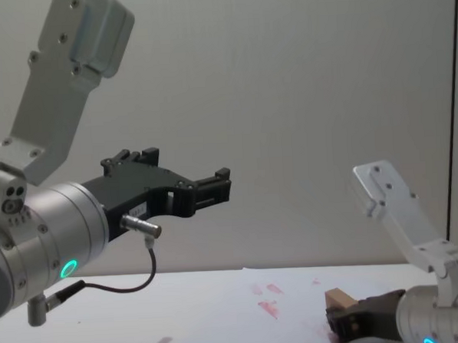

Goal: Use the one hand to pick up the stamp and affix it onto the A4 paper.

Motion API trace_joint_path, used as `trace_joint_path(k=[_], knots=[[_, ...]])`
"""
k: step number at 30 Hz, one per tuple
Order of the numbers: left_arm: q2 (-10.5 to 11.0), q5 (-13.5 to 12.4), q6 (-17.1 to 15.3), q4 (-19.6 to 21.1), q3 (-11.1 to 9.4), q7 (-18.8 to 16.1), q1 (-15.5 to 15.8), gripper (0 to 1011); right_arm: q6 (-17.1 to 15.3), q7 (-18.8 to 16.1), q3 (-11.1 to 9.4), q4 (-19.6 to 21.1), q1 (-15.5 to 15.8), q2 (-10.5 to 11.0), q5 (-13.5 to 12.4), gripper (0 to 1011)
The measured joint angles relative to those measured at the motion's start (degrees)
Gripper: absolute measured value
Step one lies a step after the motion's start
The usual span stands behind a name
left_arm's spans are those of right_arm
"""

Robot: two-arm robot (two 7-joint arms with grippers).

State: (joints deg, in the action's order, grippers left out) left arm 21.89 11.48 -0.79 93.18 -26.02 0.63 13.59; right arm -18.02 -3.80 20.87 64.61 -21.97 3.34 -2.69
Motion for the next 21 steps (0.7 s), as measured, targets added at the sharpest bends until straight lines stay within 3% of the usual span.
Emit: trace_joint_path(k=[11, 21], knots=[[0.0, 0.0, 0.0, 0.0, 0.0, 0.0, 0.0, 1003, 0.02, 0.36, 0.01, -1.25, -0.34, -0.37, 0.38, 221], [0.0, 0.0, 0.0, 0.0, 0.0, -0.01, 0.0, 1003, 1.94, 0.49, -0.29, -2.56, -1.27, -0.88, -0.14, 221]])
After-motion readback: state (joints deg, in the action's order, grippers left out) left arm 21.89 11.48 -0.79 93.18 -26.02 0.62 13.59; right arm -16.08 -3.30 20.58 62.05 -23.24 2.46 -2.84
